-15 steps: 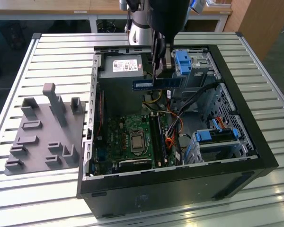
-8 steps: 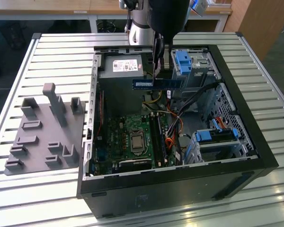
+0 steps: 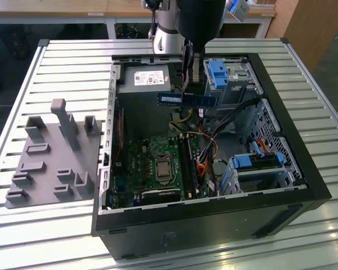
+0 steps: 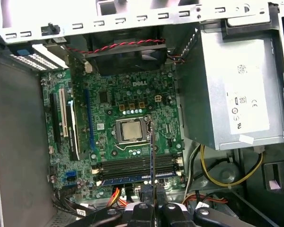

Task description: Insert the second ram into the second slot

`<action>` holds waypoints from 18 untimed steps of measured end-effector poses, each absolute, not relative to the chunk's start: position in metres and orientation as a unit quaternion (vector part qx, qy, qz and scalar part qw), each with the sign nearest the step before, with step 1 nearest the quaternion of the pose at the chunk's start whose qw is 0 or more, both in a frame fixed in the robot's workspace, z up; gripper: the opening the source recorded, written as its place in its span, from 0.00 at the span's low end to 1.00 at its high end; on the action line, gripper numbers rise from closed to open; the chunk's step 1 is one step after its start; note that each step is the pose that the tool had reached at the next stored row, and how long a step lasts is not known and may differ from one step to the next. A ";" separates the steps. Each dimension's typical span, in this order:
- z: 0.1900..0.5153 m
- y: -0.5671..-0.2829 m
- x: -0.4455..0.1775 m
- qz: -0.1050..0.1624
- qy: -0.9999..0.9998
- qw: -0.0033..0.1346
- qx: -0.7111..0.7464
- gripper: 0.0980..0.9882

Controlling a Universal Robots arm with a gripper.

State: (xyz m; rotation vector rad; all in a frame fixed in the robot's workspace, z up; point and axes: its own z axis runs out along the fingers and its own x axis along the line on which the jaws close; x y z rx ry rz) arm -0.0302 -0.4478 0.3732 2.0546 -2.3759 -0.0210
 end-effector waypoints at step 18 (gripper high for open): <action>0.373 -0.448 -0.030 -0.006 -0.795 0.000 0.606 0.04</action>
